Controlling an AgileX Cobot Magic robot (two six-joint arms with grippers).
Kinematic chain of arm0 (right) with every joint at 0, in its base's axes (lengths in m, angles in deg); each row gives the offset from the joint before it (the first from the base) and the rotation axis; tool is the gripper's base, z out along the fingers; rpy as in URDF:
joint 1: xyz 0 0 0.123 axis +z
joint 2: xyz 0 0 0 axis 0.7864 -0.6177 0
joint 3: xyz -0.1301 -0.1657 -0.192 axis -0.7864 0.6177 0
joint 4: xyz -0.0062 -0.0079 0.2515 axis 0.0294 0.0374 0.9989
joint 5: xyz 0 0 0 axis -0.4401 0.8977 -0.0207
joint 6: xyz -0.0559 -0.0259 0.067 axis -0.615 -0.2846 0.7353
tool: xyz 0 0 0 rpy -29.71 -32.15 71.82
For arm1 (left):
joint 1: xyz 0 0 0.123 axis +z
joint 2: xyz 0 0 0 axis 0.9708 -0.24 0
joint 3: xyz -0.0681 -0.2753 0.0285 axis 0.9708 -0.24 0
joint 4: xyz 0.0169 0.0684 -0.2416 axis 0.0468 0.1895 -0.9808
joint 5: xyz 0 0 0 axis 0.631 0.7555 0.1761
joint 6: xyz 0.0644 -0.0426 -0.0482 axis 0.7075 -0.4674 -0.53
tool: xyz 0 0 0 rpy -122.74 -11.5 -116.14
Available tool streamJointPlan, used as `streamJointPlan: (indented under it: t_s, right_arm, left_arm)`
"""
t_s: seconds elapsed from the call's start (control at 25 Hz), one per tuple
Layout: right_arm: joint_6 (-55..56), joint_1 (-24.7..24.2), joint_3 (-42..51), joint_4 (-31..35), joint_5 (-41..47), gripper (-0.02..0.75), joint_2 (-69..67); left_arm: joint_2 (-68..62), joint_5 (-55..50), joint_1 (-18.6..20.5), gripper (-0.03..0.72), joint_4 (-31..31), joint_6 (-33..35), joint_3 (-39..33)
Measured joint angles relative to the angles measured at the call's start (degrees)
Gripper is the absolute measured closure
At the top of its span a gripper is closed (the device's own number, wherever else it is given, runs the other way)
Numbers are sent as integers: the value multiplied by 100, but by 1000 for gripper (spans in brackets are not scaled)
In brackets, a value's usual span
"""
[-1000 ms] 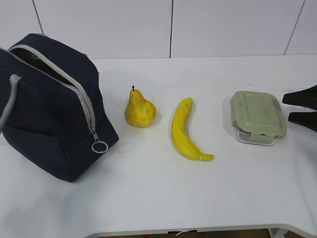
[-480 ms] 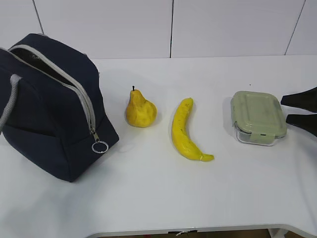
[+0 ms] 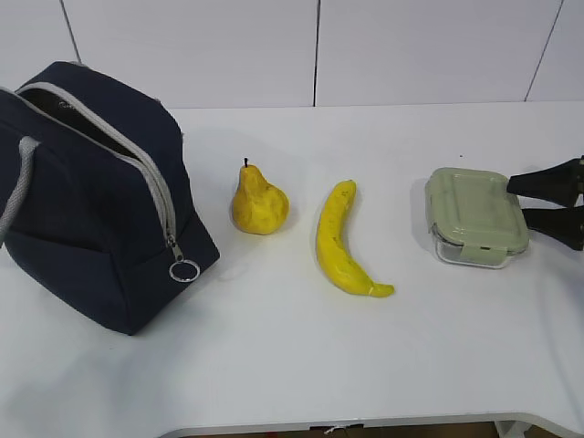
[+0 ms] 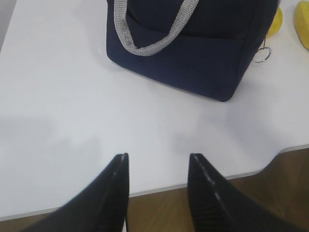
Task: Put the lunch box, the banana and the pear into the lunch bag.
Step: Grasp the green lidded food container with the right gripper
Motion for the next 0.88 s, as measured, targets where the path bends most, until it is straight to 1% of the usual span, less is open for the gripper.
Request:
streamJointPlan:
  t_s: [0.16, 0.68, 0.88]
  right_arm:
    - [-39, 97, 0, 0, 0, 151, 0]
    - [-63, 98, 0, 0, 0, 151, -11]
    - [-75, 98, -13, 133, 0, 151, -285]
  left_arm:
    - [0, 0, 0, 400, 0, 0, 0]
    - [0, 0, 0, 400, 0, 0, 0]
    - [0, 0, 0, 400, 0, 0, 0]
